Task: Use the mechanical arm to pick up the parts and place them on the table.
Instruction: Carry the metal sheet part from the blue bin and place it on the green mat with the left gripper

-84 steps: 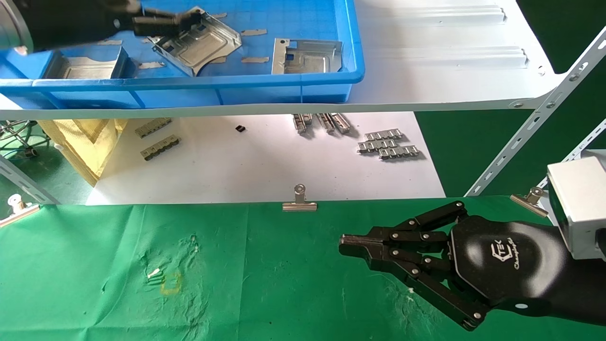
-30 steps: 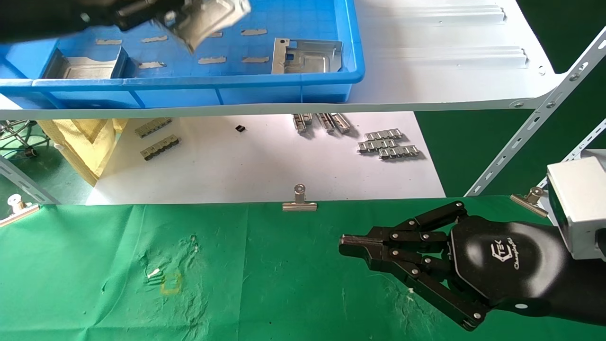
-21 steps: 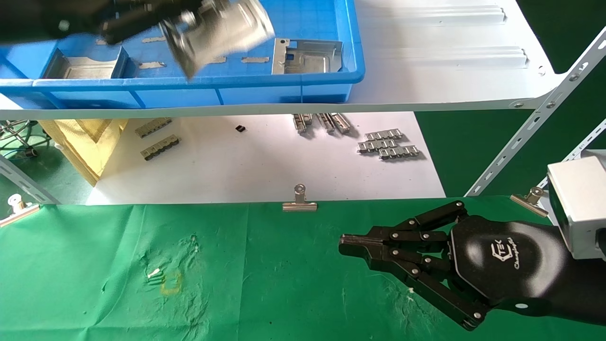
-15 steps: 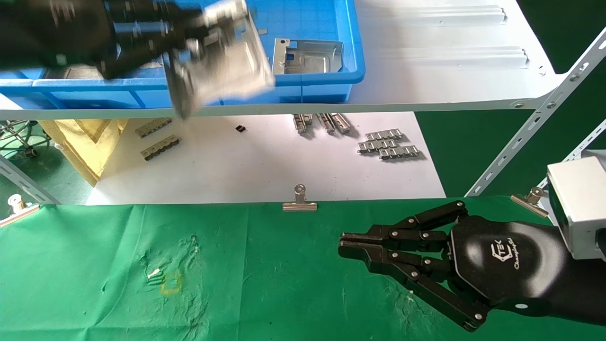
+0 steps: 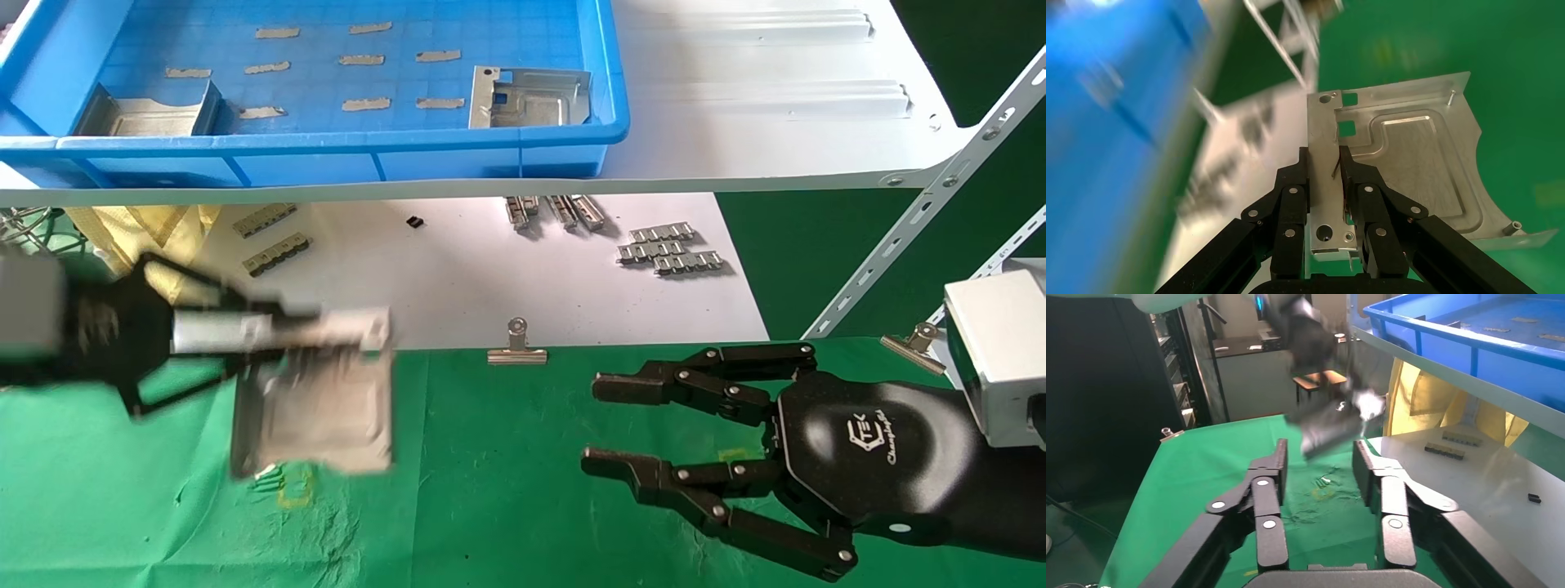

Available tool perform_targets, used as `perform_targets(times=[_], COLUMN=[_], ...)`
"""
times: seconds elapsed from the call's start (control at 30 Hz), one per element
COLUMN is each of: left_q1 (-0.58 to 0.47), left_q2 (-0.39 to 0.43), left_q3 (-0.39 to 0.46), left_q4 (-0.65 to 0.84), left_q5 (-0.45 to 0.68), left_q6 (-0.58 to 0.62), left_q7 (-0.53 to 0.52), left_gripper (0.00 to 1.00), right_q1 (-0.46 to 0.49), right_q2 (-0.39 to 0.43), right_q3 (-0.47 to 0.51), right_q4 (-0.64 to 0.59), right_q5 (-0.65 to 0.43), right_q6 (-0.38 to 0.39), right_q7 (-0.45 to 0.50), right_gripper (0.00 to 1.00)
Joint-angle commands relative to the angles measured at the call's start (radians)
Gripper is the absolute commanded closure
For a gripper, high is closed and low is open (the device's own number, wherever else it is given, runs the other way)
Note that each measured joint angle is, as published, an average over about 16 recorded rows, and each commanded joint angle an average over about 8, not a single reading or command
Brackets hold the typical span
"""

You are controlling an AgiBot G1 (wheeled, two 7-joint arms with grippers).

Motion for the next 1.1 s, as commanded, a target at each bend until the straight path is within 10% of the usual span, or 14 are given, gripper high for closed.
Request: perform_targets(times=[0.03, 0.33, 0.6, 1.1], left_q1=[0.019, 0.068, 0.079, 0.082], left_q2=[-0.01, 0.07, 0.12, 0.131], left_q3=[0.044, 0.095, 0.096, 0.063], left_q4=[0.037, 0.282, 0.429, 0.478], left_q5=[0.031, 0.1, 0.101, -0.007], left_q6=[-0.006, -0.029, -0.046, 0.013], left_q7=[0.044, 0.301, 0.42, 0.33], left_gripper=[1.0, 0.95, 0.0, 0.0], right_q1=[0.0, 0.0, 0.0, 0.0], right_q2=[0.0, 0.0, 0.0, 0.0], right_q3=[0.0, 0.0, 0.0, 0.0], right_q4=[0.0, 0.0, 0.0, 0.0], right_q5=[0.0, 0.0, 0.0, 0.0], right_q6=[0.0, 0.0, 0.0, 0.0], right_q7=[0.0, 0.0, 0.0, 0.0], right_gripper=[0.0, 0.0, 0.0, 0.0])
